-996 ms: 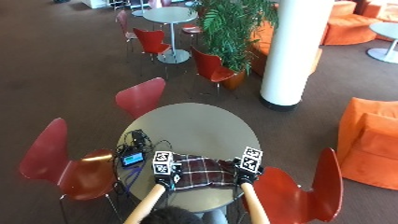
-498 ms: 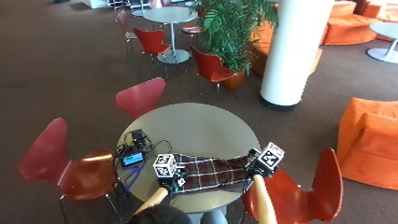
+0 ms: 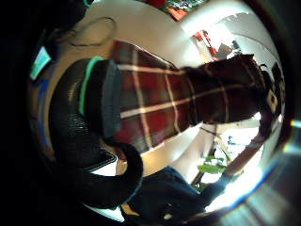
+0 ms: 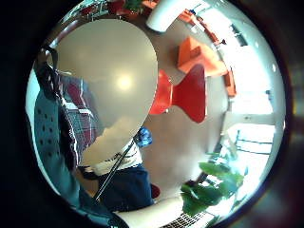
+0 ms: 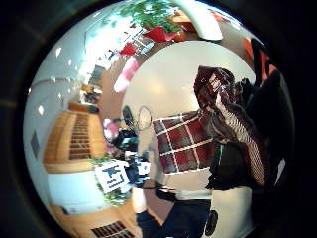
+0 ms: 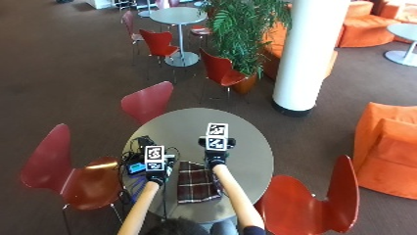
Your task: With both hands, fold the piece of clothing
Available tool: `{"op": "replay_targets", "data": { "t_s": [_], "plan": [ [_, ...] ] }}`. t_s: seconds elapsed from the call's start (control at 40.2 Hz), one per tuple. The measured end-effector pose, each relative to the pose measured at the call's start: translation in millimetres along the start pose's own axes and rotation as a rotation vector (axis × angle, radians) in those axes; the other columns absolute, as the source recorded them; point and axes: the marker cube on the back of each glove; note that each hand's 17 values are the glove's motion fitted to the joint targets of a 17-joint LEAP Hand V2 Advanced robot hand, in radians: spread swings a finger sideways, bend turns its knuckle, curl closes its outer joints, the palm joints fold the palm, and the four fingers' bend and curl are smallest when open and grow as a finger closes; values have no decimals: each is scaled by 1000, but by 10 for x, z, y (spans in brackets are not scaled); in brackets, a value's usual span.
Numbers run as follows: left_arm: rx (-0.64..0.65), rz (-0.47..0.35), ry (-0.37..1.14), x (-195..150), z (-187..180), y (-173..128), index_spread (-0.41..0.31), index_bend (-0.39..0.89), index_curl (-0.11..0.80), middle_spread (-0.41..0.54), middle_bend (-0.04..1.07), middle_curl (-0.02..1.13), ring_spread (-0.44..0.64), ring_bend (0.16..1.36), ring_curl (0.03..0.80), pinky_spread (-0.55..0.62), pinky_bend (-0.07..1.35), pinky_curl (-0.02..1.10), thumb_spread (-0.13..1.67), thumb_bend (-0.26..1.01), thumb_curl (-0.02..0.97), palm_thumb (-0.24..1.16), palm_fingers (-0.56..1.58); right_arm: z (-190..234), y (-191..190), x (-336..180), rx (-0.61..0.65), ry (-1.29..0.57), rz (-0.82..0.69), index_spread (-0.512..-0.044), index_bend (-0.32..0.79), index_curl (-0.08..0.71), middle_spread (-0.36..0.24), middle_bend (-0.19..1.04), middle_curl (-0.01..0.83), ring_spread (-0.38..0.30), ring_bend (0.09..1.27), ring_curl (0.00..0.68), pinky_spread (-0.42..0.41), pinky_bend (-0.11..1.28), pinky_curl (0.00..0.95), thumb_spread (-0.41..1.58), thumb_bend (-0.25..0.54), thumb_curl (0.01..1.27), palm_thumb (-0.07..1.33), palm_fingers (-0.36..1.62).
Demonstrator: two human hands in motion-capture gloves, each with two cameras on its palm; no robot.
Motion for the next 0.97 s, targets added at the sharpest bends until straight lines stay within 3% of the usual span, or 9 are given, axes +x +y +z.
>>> {"op": "replay_targets", "data": {
  "t_s": [0.124, 0.249, 0.324, 0.423, 0.473, 0.573, 0.772, 0.896, 0.971],
  "plan": [
    [38, -113, -102, -451, -255, -20, -135, 206, 437, -34, 158, 323, 138, 373, 317, 110, 209, 343, 1349, -1, 242, 216, 505, 188, 200, -864, -12, 112, -100, -265, 126, 353, -230, 421, 537, -258, 708, 491, -359, 645, 411, 411, -43, 634, 968, 1294],
    [25, -179, -83, -694, -472, 102, -154, 231, 450, -50, 165, 326, 116, 361, 316, 95, 181, 336, 1352, -2, 249, 238, 547, 658, 289, -1287, -113, 96, -145, -268, 131, 353, -236, 430, 537, -263, 711, 490, -372, 641, 409, 356, -43, 647, 958, 1286],
    [11, -208, -83, -900, -591, 212, -162, 230, 451, -61, 164, 325, 108, 353, 312, 83, 182, 332, 1342, -17, 249, 221, 571, 788, 633, -1499, -223, 52, -197, -270, 117, 348, -238, 436, 537, -265, 720, 491, -378, 644, 410, 342, -43, 655, 952, 1282],
    [-13, -229, -82, -1098, -632, 294, -169, 234, 455, -67, 159, 326, 95, 345, 313, 75, 182, 331, 1331, -20, 248, 201, 581, 621, 1067, -1602, -339, -43, -266, -266, 84, 329, -239, 442, 538, -266, 747, 493, -382, 653, 410, 408, -44, 651, 933, 1264],
    [-24, -237, -72, -1146, -654, 315, -171, 232, 456, -69, 157, 326, 92, 342, 314, 72, 184, 333, 1327, -17, 249, 197, 583, 634, 1044, -1617, -371, -86, -273, -264, 78, 319, -240, 439, 534, -268, 749, 490, -385, 651, 407, 457, -39, 646, 931, 1238],
    [-62, -260, -35, -1253, -711, 314, -170, 220, 456, -72, 155, 326, 88, 341, 316, 69, 185, 334, 1322, -13, 252, 195, 580, 730, 581, -1617, -316, -189, -267, -259, 46, 292, -228, 421, 526, -261, 736, 481, -368, 670, 407, 572, -27, 630, 934, 1175],
    [-46, -268, 29, -1257, -1247, 291, -164, 210, 458, -58, 141, 316, 90, 341, 318, 65, 190, 337, 1332, -4, 260, 222, 572, -380, 541, -1229, -71, -256, -278, -250, 59, 247, -177, 271, 480, -211, 607, 445, -304, 742, 418, 747, -8, 609, 980, 962],
    [-29, -246, -2, -1235, -1517, 314, -162, 204, 460, -50, 141, 311, 99, 338, 319, 65, 191, 340, 1333, -6, 265, 240, 560, -821, 704, -915, -29, -284, -282, -265, 120, 262, -139, 191, 456, -166, 530, 429, -199, 671, 409, 856, -20, 585, 965, 785],
    [-17, -242, -3, -1220, -1592, 335, -161, 204, 462, -47, 140, 307, 101, 338, 320, 65, 192, 341, 1336, -4, 268, 251, 559, -896, 759, -813, -29, -300, -280, -268, 116, 258, -128, 177, 443, -152, 503, 413, -160, 646, 393, 899, -20, 575, 957, 778]
  ]
}}
